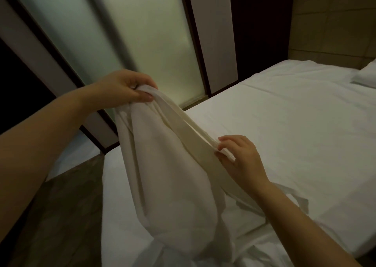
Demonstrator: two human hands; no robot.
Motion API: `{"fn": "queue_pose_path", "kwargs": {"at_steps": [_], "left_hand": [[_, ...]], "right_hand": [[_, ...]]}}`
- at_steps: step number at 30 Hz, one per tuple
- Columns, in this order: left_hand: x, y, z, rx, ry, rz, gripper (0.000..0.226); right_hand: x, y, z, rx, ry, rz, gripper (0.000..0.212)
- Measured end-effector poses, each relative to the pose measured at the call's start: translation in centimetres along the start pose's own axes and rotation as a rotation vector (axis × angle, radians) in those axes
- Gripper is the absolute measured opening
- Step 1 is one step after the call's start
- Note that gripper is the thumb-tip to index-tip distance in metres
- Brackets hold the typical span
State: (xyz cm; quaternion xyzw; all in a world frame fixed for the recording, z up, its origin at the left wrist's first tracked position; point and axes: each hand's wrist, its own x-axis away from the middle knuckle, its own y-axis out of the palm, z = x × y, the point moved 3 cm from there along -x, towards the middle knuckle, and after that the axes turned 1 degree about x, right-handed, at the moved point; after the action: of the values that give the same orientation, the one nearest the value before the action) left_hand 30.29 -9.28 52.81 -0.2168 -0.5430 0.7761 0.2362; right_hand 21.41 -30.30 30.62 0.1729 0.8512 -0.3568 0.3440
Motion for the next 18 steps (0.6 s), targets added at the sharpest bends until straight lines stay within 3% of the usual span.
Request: {"fn": "queue_pose_path", "kwargs": {"at_steps": [4,10,14,16,18], "left_hand": [[-0.6,0.8,-1.2,-0.033,-0.034,0.026,0.051],[-1.2,2.1,-2.7,-0.062,-0.052,0.062,0.019],[-1.1,2.1,-2.8,-0.015,-0.052,0.081,0.024],[-1.1,2.0,-2.9,0.001,-0.058,0.073,0.021],[-1.0,1.9,-3.0,-0.004,-0.054,0.068,0.021]], "right_hand": [[2.5,1.4,0.2,0.041,-0.06,0.102,0.024],[4.5,2.5,-0.1,0.026,-0.082,0.189,0.021],[4.3,3.2,0.2,0.036,-0.024,0.121,0.028],[4.4,4.1,0.1,0.026,0.016,0.012,0.04],[4.8,5.0,-0.4,-0.015,0.049,-0.117,0.037]]}}
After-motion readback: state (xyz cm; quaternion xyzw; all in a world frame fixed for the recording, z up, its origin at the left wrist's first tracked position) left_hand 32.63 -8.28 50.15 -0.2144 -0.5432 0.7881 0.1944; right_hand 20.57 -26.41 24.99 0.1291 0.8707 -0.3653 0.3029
